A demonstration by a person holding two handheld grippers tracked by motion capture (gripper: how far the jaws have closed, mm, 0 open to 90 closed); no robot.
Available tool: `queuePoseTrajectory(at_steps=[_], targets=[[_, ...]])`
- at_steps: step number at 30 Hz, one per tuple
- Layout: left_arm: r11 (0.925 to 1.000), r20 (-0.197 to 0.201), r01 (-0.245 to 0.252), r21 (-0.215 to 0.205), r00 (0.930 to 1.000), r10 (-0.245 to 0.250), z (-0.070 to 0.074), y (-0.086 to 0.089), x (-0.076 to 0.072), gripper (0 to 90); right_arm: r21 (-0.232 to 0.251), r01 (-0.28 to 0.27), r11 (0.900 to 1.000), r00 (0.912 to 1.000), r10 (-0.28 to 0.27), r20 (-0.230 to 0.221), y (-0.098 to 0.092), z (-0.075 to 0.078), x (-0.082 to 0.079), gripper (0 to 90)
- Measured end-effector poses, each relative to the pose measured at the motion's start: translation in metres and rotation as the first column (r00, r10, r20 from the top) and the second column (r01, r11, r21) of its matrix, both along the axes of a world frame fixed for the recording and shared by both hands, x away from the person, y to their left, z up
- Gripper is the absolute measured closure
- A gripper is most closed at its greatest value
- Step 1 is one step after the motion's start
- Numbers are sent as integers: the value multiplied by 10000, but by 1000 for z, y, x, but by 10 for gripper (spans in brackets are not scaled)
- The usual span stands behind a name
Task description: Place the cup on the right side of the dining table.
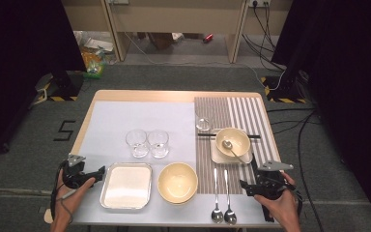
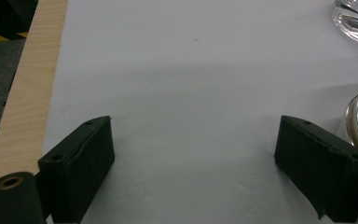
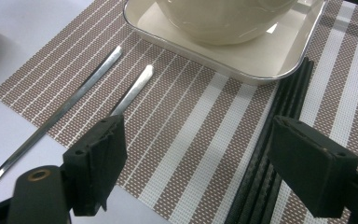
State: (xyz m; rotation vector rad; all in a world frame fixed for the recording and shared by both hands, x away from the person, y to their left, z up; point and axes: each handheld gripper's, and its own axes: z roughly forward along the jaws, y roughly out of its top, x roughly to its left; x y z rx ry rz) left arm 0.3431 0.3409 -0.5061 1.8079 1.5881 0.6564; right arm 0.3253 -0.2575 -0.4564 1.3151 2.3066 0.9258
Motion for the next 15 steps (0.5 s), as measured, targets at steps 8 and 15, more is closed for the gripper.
queuePoseTrajectory(at_steps=[8,15], targets=[[10000,6,-12,-16,10000,12,0,0,0,109,-113,4,9999,9999,-5,-107,-6,-11,-4,202],[10000,-4,-4,14,10000,4,0,0,0,109,-43,122,9999,9996,-123,-246,-13,-17,-13,204]])
